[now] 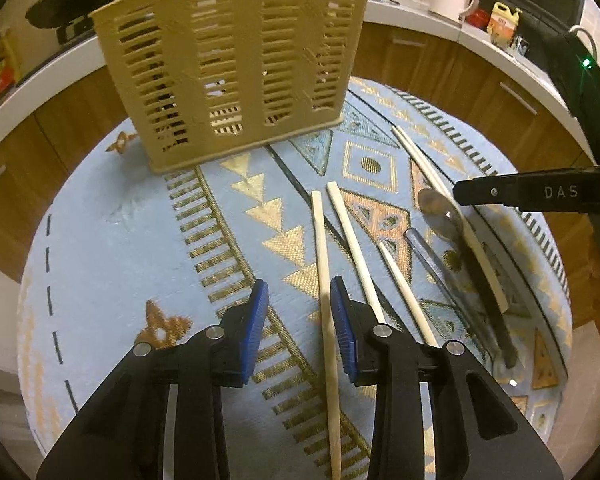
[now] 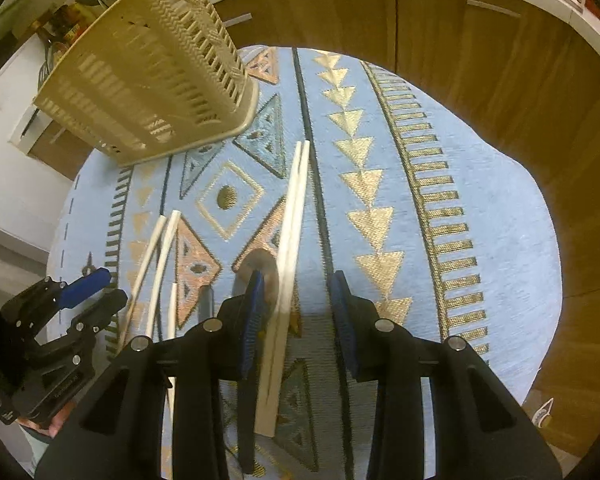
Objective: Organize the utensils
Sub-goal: 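Return the left tool to the table and grasp a wooden chopstick, then grasp a dark spoon with the right tool while the left tool holds the chopstick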
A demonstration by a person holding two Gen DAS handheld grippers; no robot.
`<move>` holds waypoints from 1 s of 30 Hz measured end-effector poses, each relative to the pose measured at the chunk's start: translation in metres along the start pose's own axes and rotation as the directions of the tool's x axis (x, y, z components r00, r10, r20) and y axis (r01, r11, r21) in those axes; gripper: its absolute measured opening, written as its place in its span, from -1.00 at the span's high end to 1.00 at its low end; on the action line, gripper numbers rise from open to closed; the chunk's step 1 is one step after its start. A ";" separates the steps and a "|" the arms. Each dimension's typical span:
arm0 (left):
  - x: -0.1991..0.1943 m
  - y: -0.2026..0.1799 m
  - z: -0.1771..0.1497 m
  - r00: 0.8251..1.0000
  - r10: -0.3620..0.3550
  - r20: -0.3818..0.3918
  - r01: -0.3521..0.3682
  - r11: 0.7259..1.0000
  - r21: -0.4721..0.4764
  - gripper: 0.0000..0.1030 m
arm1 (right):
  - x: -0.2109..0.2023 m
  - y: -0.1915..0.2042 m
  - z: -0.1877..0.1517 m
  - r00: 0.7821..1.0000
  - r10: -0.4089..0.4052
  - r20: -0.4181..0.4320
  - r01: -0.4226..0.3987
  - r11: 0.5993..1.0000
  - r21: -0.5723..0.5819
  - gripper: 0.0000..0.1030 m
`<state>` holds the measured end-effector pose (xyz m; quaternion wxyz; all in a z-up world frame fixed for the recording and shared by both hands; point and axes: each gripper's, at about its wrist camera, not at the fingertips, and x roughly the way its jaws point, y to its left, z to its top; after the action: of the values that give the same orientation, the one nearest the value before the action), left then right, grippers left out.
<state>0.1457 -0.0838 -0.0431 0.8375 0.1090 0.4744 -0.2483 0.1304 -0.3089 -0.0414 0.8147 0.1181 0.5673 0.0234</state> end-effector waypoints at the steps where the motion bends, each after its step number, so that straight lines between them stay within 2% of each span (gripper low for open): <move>1: 0.002 0.000 0.000 1.000 0.002 -0.005 -0.002 1.000 0.002 0.43 | 0.000 0.000 -0.001 1.000 0.005 0.000 -0.005 1.000 -0.001 0.39; 8: 0.009 -0.013 0.007 0.999 0.035 -0.026 -0.034 0.999 0.029 0.48 | 0.002 0.017 -0.005 0.998 0.040 -0.038 -0.042 0.998 -0.049 0.39; 13: 0.016 -0.021 0.015 0.996 0.083 -0.044 -0.080 0.995 0.060 0.50 | 0.009 0.030 -0.007 0.998 0.021 -0.060 -0.027 0.996 -0.086 0.39; 17: 0.019 -0.023 0.020 0.995 0.089 -0.045 -0.086 0.995 0.057 0.50 | 0.012 0.036 -0.007 0.998 0.020 -0.063 -0.026 0.994 -0.102 0.39; 18: 0.020 -0.022 0.020 0.995 0.089 -0.043 -0.087 0.995 0.052 0.55 | 0.012 0.038 -0.008 0.998 0.018 -0.062 -0.024 0.994 -0.106 0.39; 21: 0.021 -0.020 0.022 0.991 0.131 -0.033 -0.130 0.990 0.048 0.90 | 0.010 0.044 -0.007 0.998 0.007 -0.055 -0.014 0.991 -0.131 0.39; 24: 0.020 -0.012 0.023 0.995 0.098 -0.032 -0.098 0.995 0.014 0.92 | 0.014 0.049 -0.008 0.998 0.013 -0.065 -0.022 0.990 -0.140 0.39; 30: 0.013 0.007 0.017 0.997 0.078 -0.019 -0.079 0.994 -0.070 0.92 | 0.020 0.059 -0.006 0.997 -0.001 -0.074 -0.010 0.989 -0.147 0.39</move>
<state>0.1671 -0.0891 -0.0458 0.8460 0.0997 0.4852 -0.1973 0.1374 -0.2475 -0.0495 0.7996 0.0579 0.5934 0.0717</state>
